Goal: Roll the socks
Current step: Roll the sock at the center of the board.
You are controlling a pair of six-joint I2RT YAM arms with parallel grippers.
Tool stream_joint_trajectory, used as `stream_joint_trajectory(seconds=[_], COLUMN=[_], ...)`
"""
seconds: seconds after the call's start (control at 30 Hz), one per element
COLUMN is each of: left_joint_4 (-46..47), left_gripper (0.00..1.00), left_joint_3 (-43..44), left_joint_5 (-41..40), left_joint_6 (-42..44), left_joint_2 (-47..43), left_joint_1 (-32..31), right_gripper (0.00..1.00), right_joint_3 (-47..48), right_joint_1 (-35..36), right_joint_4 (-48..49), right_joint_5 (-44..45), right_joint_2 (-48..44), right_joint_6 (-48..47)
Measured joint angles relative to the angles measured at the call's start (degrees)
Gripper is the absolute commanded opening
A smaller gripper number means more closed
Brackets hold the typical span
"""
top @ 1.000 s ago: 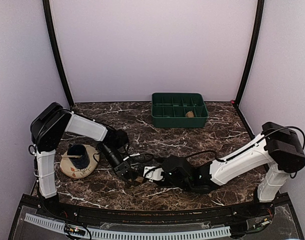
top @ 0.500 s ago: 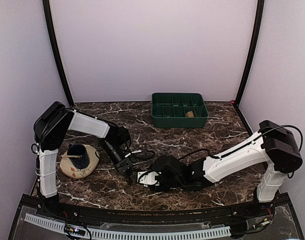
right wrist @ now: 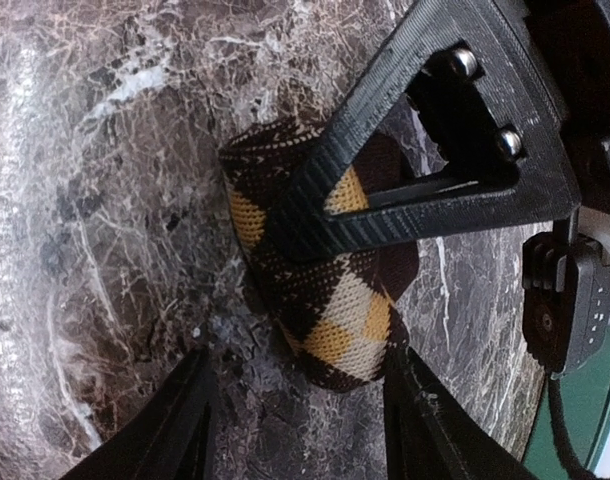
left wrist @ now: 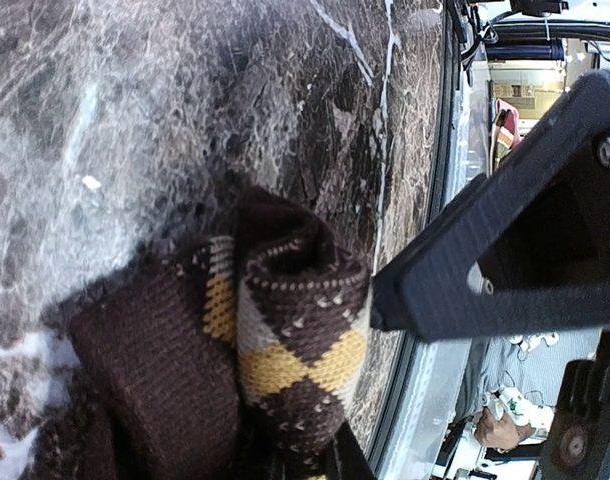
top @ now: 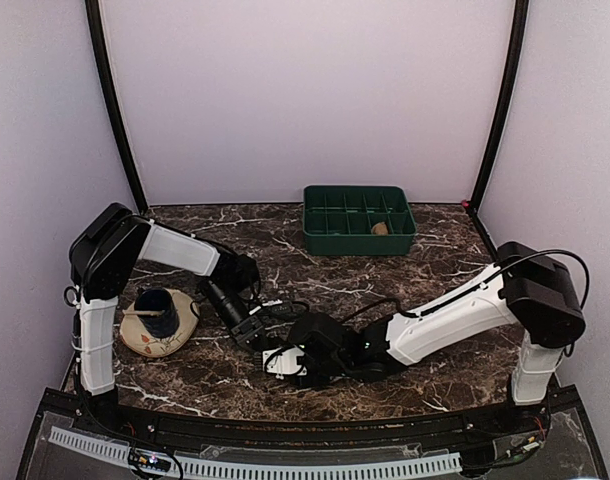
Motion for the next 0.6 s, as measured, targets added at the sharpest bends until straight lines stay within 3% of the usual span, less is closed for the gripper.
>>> stream_joint_trajectory(seconds=[0.2, 0.4, 0.6], left_joint_4=[-0.1, -0.2, -0.2], left_gripper=[0.0, 0.0, 0.0], left_joint_3=[0.0, 0.0, 0.0], left_joint_5=[0.1, 0.3, 0.4], left_joint_6=[0.2, 0.3, 0.4], left_joint_2=[0.0, 0.1, 0.1], left_joint_1=[0.0, 0.0, 0.0], right_gripper=[0.49, 0.3, 0.28], right_joint_3=[2.6, 4.3, 5.4], right_joint_1=[0.0, -0.8, -2.7], right_joint_4=[-0.7, -1.9, -2.9], right_joint_5=[-0.5, -1.6, -3.3], right_joint_2=[2.1, 3.5, 4.1], right_joint_6=[-1.1, -2.0, -1.9])
